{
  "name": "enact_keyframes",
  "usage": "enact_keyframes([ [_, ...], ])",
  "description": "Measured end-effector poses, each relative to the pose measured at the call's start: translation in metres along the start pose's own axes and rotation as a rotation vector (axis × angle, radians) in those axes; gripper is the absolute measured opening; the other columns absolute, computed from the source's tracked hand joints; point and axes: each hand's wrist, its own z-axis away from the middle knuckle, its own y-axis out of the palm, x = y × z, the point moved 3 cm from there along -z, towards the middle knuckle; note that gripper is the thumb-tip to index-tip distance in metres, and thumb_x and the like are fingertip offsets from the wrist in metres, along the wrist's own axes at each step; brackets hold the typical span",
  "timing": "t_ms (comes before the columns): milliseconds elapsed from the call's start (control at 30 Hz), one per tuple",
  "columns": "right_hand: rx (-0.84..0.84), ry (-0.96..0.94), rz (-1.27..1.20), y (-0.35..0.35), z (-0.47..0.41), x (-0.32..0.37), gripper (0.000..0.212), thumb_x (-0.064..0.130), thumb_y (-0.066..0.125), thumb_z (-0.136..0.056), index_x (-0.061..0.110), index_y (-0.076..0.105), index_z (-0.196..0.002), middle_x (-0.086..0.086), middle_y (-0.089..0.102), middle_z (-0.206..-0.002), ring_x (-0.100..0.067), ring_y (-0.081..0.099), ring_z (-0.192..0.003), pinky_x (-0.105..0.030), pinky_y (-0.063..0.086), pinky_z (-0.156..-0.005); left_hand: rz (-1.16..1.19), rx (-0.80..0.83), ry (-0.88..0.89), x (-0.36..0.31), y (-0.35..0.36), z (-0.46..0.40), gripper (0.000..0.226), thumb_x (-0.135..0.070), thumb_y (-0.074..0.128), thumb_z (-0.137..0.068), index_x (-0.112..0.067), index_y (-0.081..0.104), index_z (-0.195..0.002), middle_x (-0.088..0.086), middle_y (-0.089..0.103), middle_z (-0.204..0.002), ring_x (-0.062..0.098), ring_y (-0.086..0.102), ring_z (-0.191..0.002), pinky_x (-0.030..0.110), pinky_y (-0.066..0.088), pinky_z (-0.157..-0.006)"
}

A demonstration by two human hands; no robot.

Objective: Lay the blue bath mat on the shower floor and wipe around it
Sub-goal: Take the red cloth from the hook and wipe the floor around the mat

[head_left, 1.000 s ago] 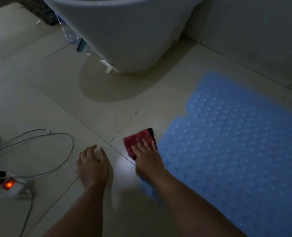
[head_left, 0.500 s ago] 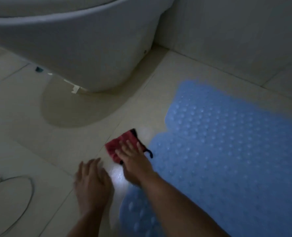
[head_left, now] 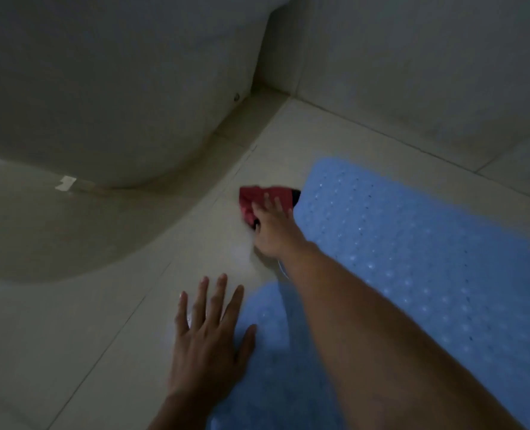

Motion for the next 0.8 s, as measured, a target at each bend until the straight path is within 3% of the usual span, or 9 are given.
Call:
enact_keyframes([
  [167, -0.002, -0.053, -0.009, -0.020, -0.031, -0.029, 0.061, 0.015, 0.045, -0.097, 0.023, 0.031, -0.156, -0.006, 0.012, -0.168, -0.030, 0.010, -0.154, -0.053, 0.012, -0.124, -0.005, 0.036, 0.004, 0.000, 0.000, -0.002, 0.074, -0.065, 0.040, -0.095, -0.022, 0.037, -0.156, 0.004, 0.019, -0.169, 0.029, 0.009, -0.157, 0.060, 0.015, -0.123],
  [333, -0.118, -0.230, 0.034, -0.002, 0.059, -0.030, 0.048, 0.027, 0.041, -0.089, 0.018, 0.062, -0.132, -0.005, 0.051, -0.149, -0.026, 0.035, -0.146, -0.048, 0.017, -0.124, 0.011, -0.013, 0.008, -0.001, -0.005, -0.005, 0.073, -0.061, 0.047, -0.092, -0.019, 0.044, -0.152, 0.005, 0.026, -0.166, 0.032, 0.018, -0.155, 0.062, 0.019, -0.121],
  [400, -0.115, -0.297, 0.042, 0.013, 0.093, -0.031, 0.050, 0.031, 0.038, -0.086, 0.016, 0.065, -0.125, -0.007, 0.059, -0.142, -0.027, 0.042, -0.142, -0.049, 0.022, -0.122, 0.017, -0.024, 0.007, -0.001, -0.003, -0.003, 0.073, -0.061, 0.045, -0.092, -0.019, 0.046, -0.151, 0.005, 0.028, -0.166, 0.033, 0.022, -0.154, 0.062, 0.021, -0.120],
  [500, -0.050, -0.366, 0.069, 0.022, 0.107, -0.034, 0.056, 0.032, 0.036, -0.088, 0.014, 0.058, -0.136, -0.009, 0.052, -0.148, -0.028, 0.037, -0.145, -0.054, 0.022, -0.122, 0.031, -0.082, -0.010, -0.003, -0.005, -0.003, 0.073, -0.061, 0.045, -0.090, -0.019, 0.050, -0.149, 0.005, 0.032, -0.164, 0.034, 0.028, -0.152, 0.063, 0.026, -0.118],
  [600, 0.006, -0.338, 0.031, 0.004, 0.075, -0.042, 0.060, 0.029, 0.035, -0.091, 0.016, 0.046, -0.148, -0.006, 0.035, -0.160, -0.024, 0.022, -0.152, -0.042, 0.006, -0.126, 0.044, -0.145, -0.021, -0.008, -0.007, -0.008, 0.072, -0.061, 0.046, -0.087, -0.019, 0.055, -0.145, 0.005, 0.039, -0.160, 0.034, 0.036, -0.148, 0.063, 0.031, -0.114],
  [733, -0.102, -0.129, -0.020, -0.030, -0.011, -0.065, 0.062, 0.016, 0.046, -0.090, 0.018, 0.039, -0.152, -0.008, 0.029, -0.163, -0.028, 0.025, -0.150, -0.048, 0.030, -0.120, 0.042, -0.150, -0.036, -0.006, -0.004, -0.009, 0.071, -0.065, 0.041, -0.089, -0.022, 0.057, -0.143, 0.003, 0.043, -0.158, 0.034, 0.040, -0.146, 0.062, 0.033, -0.113],
  [800, -0.108, 0.007, 0.004, -0.043, -0.054, -0.069, 0.064, 0.014, 0.046, -0.091, 0.020, 0.033, -0.153, -0.007, 0.021, -0.165, -0.028, 0.018, -0.152, -0.052, 0.023, -0.121, 0.037, -0.155, -0.023, -0.005, -0.001, -0.010, 0.072, -0.066, 0.038, -0.089, -0.022, 0.057, -0.143, 0.003, 0.042, -0.158, 0.033, 0.040, -0.146, 0.062, 0.034, -0.112],
])
